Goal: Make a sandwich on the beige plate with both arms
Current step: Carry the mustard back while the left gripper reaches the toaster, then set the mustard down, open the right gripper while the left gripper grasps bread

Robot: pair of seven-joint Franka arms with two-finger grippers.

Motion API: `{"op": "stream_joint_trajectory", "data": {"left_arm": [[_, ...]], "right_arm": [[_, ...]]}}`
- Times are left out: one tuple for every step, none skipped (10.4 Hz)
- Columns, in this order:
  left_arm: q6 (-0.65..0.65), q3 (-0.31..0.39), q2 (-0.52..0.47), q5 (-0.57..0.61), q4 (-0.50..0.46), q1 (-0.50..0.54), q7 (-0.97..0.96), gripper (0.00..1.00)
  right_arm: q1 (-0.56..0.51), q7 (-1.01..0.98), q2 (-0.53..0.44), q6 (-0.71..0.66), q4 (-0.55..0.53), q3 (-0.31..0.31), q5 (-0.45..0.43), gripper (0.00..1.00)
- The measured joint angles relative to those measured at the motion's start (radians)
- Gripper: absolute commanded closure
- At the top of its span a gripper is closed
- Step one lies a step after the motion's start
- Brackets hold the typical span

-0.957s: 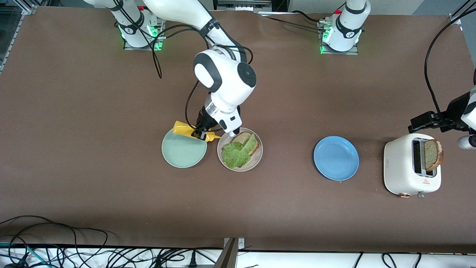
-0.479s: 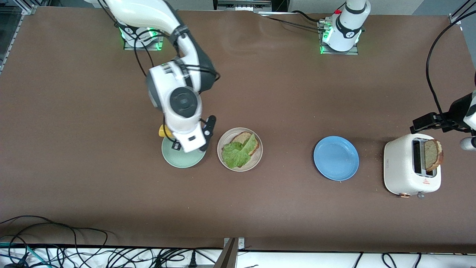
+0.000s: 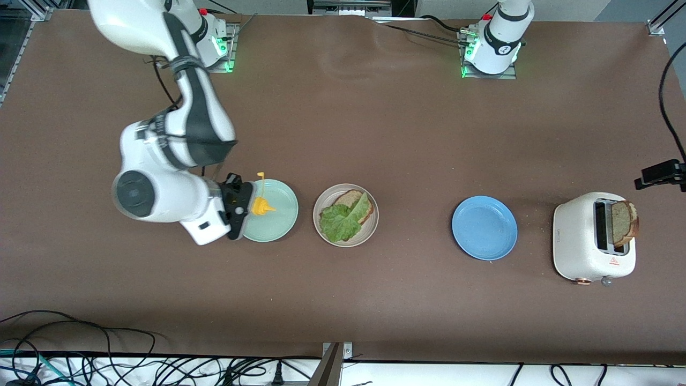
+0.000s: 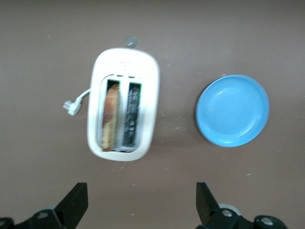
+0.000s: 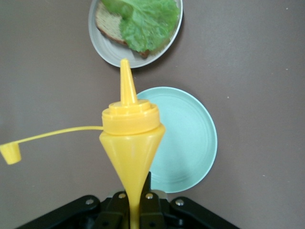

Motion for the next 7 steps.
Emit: {"op": "stream_joint_trajectory", "data": {"left_arm": [[0.01, 0.0, 0.029, 0.044, -0.001, 0.009, 0.015, 0.0], [0.039, -0.003, 0.06, 0.068, -0.001, 0.007, 0.015, 0.0], [0.084, -0.007, 0.094, 0.076, -0.002, 0.003, 0.015, 0.0], [0.126, -0.01, 0.125, 0.079, -0.002, 0.002, 0.015, 0.0], [0.167, -0.011, 0.155, 0.081, -0.002, 0.001, 0.015, 0.01], [0.194, -0.01, 0.181, 0.083, -0.002, 0.001, 0.015, 0.03], [0.205, -0.01, 0.205, 0.083, -0.002, 0.002, 0.015, 0.04]], "right_arm": [[-0.056, -0.054, 0.001, -0.047, -0.002, 0.001, 0.083, 1.0], [-0.109, -0.114, 0.005, -0.089, -0.006, 0.002, 0.154, 1.0], [-0.16, -0.187, 0.014, -0.124, -0.011, 0.003, 0.214, 1.0], [-0.202, -0.262, 0.025, -0.154, -0.019, 0.004, 0.264, 1.0], [-0.24, -0.338, 0.042, -0.187, -0.027, 0.005, 0.32, 1.0], [-0.275, -0.412, 0.066, -0.209, -0.04, 0.006, 0.375, 1.0], [-0.31, -0.5, 0.101, -0.216, -0.053, 0.007, 0.43, 1.0]]}}
